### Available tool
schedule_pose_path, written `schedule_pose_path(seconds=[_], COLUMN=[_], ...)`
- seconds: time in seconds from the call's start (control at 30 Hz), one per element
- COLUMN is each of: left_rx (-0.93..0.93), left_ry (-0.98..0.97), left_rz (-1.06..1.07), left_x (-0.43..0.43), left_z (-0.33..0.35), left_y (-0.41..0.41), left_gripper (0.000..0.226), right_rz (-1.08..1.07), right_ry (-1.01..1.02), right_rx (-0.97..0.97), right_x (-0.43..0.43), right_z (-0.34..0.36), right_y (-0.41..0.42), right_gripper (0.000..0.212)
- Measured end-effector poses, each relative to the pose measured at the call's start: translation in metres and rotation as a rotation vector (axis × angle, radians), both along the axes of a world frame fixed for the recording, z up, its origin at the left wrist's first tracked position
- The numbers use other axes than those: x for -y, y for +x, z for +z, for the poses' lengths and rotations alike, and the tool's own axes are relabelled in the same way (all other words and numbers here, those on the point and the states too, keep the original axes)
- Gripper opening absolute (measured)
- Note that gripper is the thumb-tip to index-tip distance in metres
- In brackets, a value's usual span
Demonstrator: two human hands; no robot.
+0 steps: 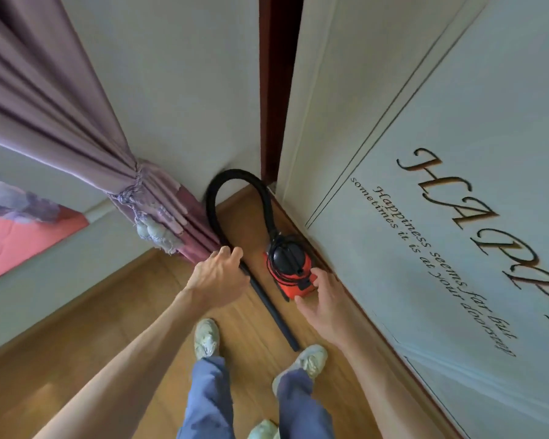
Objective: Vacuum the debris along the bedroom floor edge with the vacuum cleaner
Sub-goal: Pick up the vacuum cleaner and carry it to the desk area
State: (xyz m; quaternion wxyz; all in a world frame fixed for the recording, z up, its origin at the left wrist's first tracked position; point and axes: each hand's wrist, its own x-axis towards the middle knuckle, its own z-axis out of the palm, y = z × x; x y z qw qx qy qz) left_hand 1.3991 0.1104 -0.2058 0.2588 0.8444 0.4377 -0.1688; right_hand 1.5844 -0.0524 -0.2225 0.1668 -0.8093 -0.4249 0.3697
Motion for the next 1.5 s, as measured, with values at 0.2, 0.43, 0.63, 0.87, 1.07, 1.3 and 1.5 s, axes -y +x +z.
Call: schedule_pose_path(seconds=[0.2,0.43,0.63,0.87,1.07,1.3,1.5], left_rx=[-0.026,-0.054,-0.08,-0.211,-0.333,-0.377,-0.3], left_ry=[-0.006,-0.037,-0.063,-0.101,-0.134,-0.227,-0.412], left_rz=[0.058,0.045,0.002,-0.107,-0.159,0.02,0.6], left_x=[0.004,-0.004,-0.005,-0.002,0.002,0.018,0.025], left_z=[-0.096,-0.228,-0.34,-0.454,-0.538,-0.62,-0.682], left_y=[-0.013,-0.019,-0.01,-0.007,-0.016,-0.002,0.025], left_gripper=[0.052,0.048,0.052,0.051,0.053,0.055,0.068], right_rz=[0.024,-0.015,0.003,-0.054,-0.021,-0.07,-0.12], right_ry=[-0.038,-0.082,-0.087,-0.057,-0.054,-0.046,-0.057], right_rx=[0.065,0.12,0.213,0.332,0.533,0.731,0.888], right_x=[-0.017,-0.028,-0.039,-0.062,-0.069,-0.077,-0.081], right_z=[-0.098,-0.225,-0.33,-0.424,-0.486,-0.533,-0.557], right_y=[0.0,0.0,0.006,0.008,-0.006,-0.024,-0.028], right_gripper=[0.07,0.075,0.077,0.097,0.141,0.142,0.134])
